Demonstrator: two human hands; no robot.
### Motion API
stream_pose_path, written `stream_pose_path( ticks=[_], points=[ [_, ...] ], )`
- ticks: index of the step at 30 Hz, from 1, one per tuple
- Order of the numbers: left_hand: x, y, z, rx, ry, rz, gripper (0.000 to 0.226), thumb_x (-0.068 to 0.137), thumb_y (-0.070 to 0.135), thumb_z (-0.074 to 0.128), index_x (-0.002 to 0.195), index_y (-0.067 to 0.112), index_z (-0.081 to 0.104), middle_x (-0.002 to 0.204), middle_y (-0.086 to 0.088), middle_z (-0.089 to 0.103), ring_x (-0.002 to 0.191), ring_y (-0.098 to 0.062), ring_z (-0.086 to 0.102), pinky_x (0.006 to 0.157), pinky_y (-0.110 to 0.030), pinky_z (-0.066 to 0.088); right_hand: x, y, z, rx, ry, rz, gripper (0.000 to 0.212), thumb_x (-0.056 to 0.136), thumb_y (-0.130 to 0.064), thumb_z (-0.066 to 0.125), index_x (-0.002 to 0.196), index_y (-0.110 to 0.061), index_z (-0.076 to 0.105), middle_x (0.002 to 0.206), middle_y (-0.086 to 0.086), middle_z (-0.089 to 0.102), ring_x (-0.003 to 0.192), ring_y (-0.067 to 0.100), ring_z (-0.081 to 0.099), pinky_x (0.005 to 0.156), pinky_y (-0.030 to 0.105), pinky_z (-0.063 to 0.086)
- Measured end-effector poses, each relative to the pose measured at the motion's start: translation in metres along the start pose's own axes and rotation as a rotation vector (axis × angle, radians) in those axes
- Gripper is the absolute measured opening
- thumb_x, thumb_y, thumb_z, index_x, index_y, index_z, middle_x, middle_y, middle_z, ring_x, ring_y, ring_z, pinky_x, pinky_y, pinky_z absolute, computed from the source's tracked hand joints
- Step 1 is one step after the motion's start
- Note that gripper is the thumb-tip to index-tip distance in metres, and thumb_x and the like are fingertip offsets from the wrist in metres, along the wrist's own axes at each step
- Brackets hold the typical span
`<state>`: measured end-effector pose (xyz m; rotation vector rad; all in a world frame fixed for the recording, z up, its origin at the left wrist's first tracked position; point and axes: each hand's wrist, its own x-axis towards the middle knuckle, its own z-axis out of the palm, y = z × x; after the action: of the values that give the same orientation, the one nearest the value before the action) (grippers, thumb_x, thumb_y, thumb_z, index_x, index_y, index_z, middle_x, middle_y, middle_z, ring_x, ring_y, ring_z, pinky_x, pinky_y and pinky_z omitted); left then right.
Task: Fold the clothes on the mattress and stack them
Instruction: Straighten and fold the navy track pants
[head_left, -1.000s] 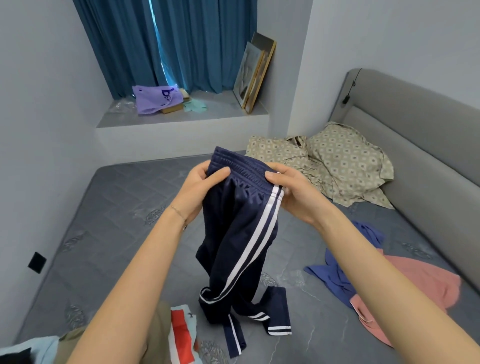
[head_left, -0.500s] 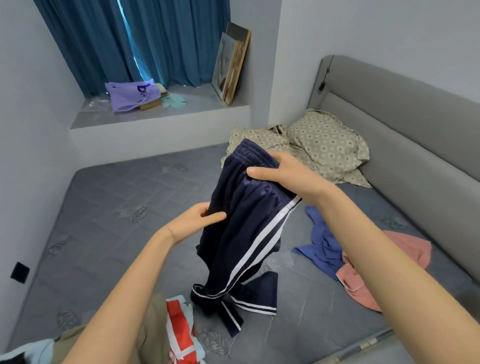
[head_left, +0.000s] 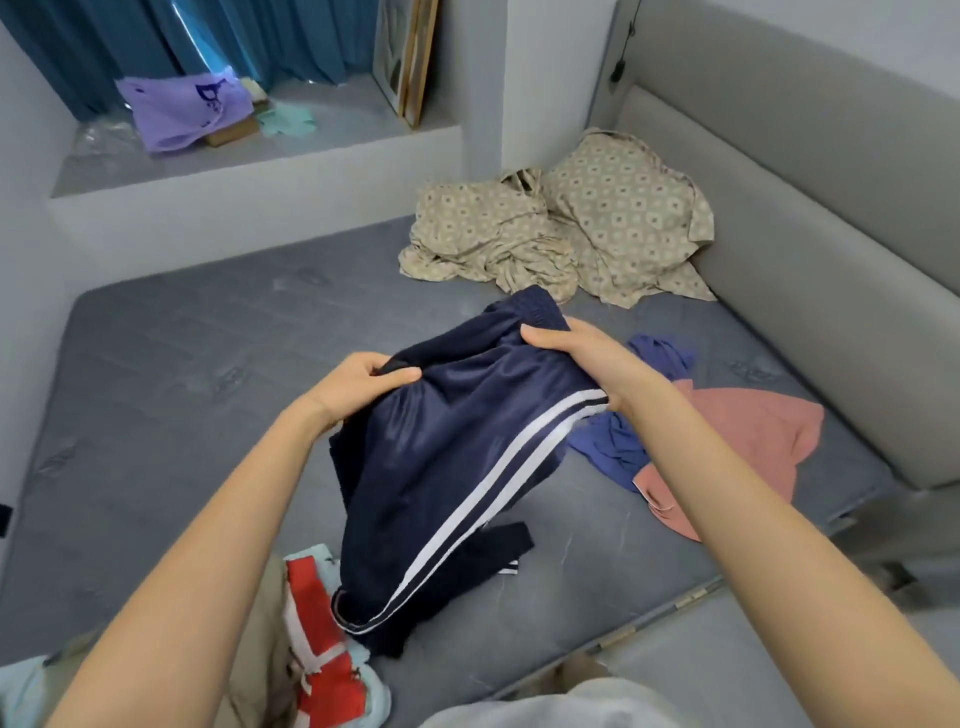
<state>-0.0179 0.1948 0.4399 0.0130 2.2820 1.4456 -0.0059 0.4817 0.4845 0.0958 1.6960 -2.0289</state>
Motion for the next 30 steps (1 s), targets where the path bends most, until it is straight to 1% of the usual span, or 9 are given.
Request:
stream_pose_path(
  ticks=[2, 6, 11, 14, 20, 22, 25, 28, 30],
  points=[
    [0.037, -0.021, 0.043, 0.061, -0.049, -0.095, 0.032, 0.087, 0.038, 0.069, 0.070, 0.012, 0.067, 0.068, 0.006, 0.068, 0.062, -0.005, 0.061, 0.060, -0.020, 0.046, 0.013, 0.032, -0.037, -0.095, 0.104, 0.075, 0.030, 0.090, -0.022, 0.069, 0.117, -0.009, 0.064, 0.113, 0.012, 0.072, 0.103, 0.027, 0.069, 0.090, 0.037, 0.056],
    [0.115, -0.055, 0.126, 0.056, 0.033, -0.158, 0.023, 0.088, 0.035, 0.069, 0.082, 0.013, 0.071, 0.082, 0.000, 0.070, 0.078, -0.015, 0.063, 0.069, -0.028, 0.046, 0.042, 0.090, -0.114, -0.352, 0.242, 0.079, 0.028, 0.091, -0.022, 0.070, 0.115, -0.008, 0.065, 0.110, 0.003, 0.070, 0.095, 0.013, 0.065, 0.076, 0.019, 0.051],
    [0.218, -0.084, 0.213, 0.139, 0.098, -0.208, 0.032, 0.089, 0.036, 0.066, 0.078, 0.006, 0.065, 0.075, -0.002, 0.064, 0.073, -0.020, 0.056, 0.064, -0.032, 0.040, 0.086, 0.157, -0.215, -0.590, 0.378, 0.148, 0.021, 0.093, -0.032, 0.066, 0.105, -0.017, 0.059, 0.106, -0.002, 0.064, 0.101, 0.017, 0.058, 0.085, 0.030, 0.043],
    [0.274, -0.105, 0.255, 0.193, 0.114, -0.235, 0.033, 0.089, 0.039, 0.064, 0.067, 0.015, 0.058, 0.066, 0.003, 0.060, 0.069, -0.021, 0.056, 0.057, -0.031, 0.039, 0.118, 0.191, -0.264, -0.679, 0.429, 0.179, 0.018, 0.094, -0.036, 0.062, 0.094, -0.020, 0.051, 0.094, -0.006, 0.059, 0.092, 0.019, 0.054, 0.075, 0.030, 0.036],
    [0.355, -0.154, 0.316, 0.314, 0.169, -0.212, 0.031, 0.092, 0.042, 0.061, 0.069, 0.022, 0.053, 0.070, 0.003, 0.058, 0.076, -0.027, 0.058, 0.063, -0.033, 0.038, 0.178, 0.257, -0.341, -0.742, 0.505, 0.234, 0.028, 0.095, -0.036, 0.060, 0.107, -0.012, 0.054, 0.098, -0.003, 0.060, 0.090, 0.020, 0.056, 0.070, 0.027, 0.033],
    [0.376, -0.170, 0.334, 0.394, 0.185, -0.151, 0.027, 0.095, 0.038, 0.058, 0.076, 0.019, 0.053, 0.079, -0.001, 0.060, 0.085, -0.030, 0.059, 0.072, -0.036, 0.040, 0.194, 0.280, -0.361, -0.755, 0.545, 0.252, 0.032, 0.095, -0.036, 0.061, 0.108, -0.008, 0.054, 0.102, 0.007, 0.065, 0.094, 0.026, 0.058, 0.072, 0.032, 0.037],
    [0.394, -0.195, 0.351, 0.494, 0.209, -0.099, 0.023, 0.097, 0.031, 0.055, 0.114, 0.018, 0.061, 0.115, -0.004, 0.062, 0.112, -0.026, 0.054, 0.096, -0.042, 0.036, 0.215, 0.303, -0.385, -0.778, 0.600, 0.288, 0.033, 0.095, -0.033, 0.061, 0.113, -0.006, 0.054, 0.109, 0.012, 0.064, 0.101, 0.030, 0.059, 0.074, 0.035, 0.040],
    [0.385, -0.218, 0.354, 0.502, 0.205, -0.113, 0.043, 0.097, 0.028, 0.054, 0.140, 0.022, 0.048, 0.143, -0.003, 0.046, 0.133, -0.023, 0.040, 0.113, -0.046, 0.022, 0.228, 0.313, -0.397, -0.853, 0.608, 0.337, 0.045, 0.093, -0.028, 0.063, 0.130, -0.006, 0.050, 0.129, 0.015, 0.055, 0.121, 0.034, 0.051, 0.096, 0.041, 0.042],
    [0.367, -0.231, 0.349, 0.508, 0.210, -0.156, 0.049, 0.098, 0.028, 0.052, 0.145, 0.025, 0.040, 0.154, -0.002, 0.033, 0.143, -0.020, 0.027, 0.119, -0.046, 0.007, 0.233, 0.314, -0.393, -1.018, 0.595, 0.328, 0.062, 0.092, -0.029, 0.065, 0.145, -0.010, 0.040, 0.147, 0.017, 0.040, 0.137, 0.034, 0.035, 0.111, 0.041, 0.029]
  ],
)
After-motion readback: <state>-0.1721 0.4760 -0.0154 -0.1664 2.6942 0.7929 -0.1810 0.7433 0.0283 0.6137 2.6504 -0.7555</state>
